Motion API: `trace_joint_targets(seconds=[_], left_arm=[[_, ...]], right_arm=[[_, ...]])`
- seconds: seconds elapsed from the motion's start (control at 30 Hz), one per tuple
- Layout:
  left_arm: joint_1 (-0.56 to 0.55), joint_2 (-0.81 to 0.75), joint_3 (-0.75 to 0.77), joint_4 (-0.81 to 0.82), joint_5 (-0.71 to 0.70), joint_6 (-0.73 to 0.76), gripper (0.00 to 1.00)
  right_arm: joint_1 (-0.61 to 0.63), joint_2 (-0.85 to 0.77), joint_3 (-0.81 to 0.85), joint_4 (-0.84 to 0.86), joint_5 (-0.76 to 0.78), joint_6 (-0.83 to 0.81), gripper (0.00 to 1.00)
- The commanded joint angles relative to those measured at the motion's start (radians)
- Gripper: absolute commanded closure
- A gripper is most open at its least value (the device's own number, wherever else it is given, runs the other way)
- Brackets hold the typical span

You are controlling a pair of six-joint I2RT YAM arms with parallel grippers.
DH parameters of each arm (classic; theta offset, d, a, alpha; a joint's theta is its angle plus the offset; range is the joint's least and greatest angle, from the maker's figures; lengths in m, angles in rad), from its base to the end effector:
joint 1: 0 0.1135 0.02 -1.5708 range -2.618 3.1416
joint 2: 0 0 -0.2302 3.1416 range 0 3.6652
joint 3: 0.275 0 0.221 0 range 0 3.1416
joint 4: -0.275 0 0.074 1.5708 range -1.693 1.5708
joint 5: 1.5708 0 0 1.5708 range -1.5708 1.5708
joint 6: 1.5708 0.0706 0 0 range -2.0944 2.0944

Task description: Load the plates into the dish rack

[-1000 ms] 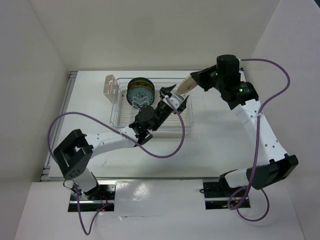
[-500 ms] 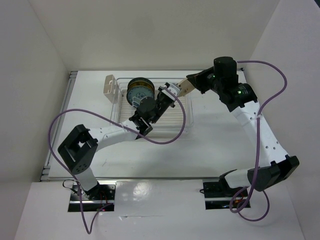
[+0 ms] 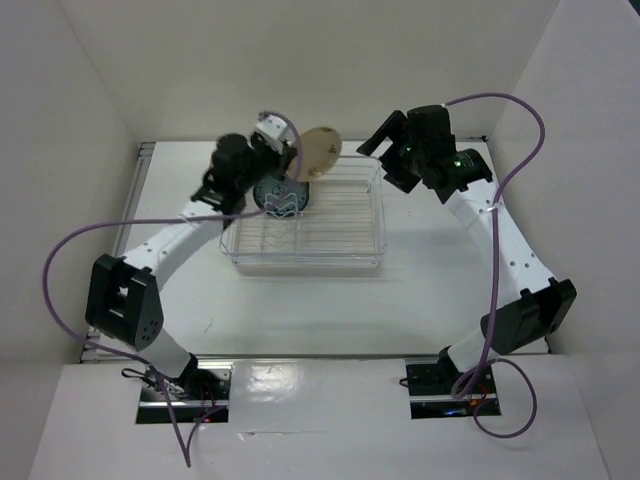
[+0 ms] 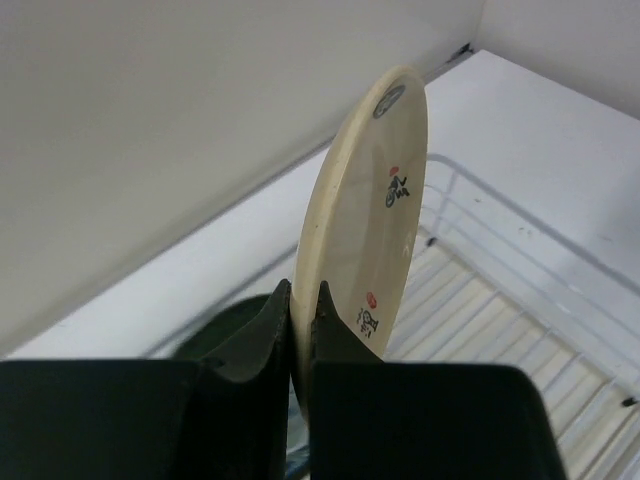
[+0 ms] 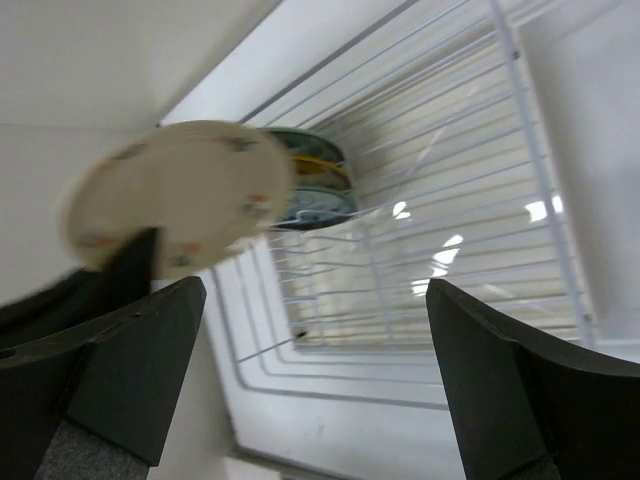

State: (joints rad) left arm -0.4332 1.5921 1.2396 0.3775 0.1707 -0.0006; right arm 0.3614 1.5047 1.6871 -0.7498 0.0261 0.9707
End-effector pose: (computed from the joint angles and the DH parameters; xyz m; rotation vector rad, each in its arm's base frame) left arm 0.3478 -0.1741 0.3301 0.4683 1.4938 -0.4744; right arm 0.3047 0.1132 0.3631 0.6851 2.1256 0.7340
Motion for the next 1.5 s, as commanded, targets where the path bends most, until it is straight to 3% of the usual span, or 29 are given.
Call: trace_joint_targets(seconds=[0.0,0.07,0.1,0.2,0.4,0.6,1.47], left_arm=[[0.146,-0.084,0.193,-0.286,0.382,0.104,1.00],[0.192,-0.084,0.271,-0.508,0.447,0.296,1.00],[0.201,-0.096,0.288,-0.584,0.485,0.518,1.00],[0.202,-0.087,0.317,-0.757,0.497,0.727,1.00],[0.246,-0.077,0.239,-0.819,0.641,0.849,1.00],[0.246,-0.077,0.195,-0.767,0.541,0.895,1.00],[0.255,0.042,0.251,-0.652,0.490,0.840,1.00]], right_arm=[[0.004,-0.044,0.031,-0.046,0.142,-0.189,0.00],[0.004,-0.081,-0.006,-0.036,0.228,-0.214,0.00],[0.004,-0.092,-0.050,-0.025,0.248,-0.214,0.00],[-0.031,-0.113,-0.098,-0.011,0.241,-0.225,0.00],[-0.052,-0.083,-0.109,-0.046,0.230,-0.225,0.00],[-0.052,-0.092,-0.133,-0.068,0.241,-0.214,0.00],[-0.052,-0.034,-0.187,-0.068,0.201,-0.175,0.00]])
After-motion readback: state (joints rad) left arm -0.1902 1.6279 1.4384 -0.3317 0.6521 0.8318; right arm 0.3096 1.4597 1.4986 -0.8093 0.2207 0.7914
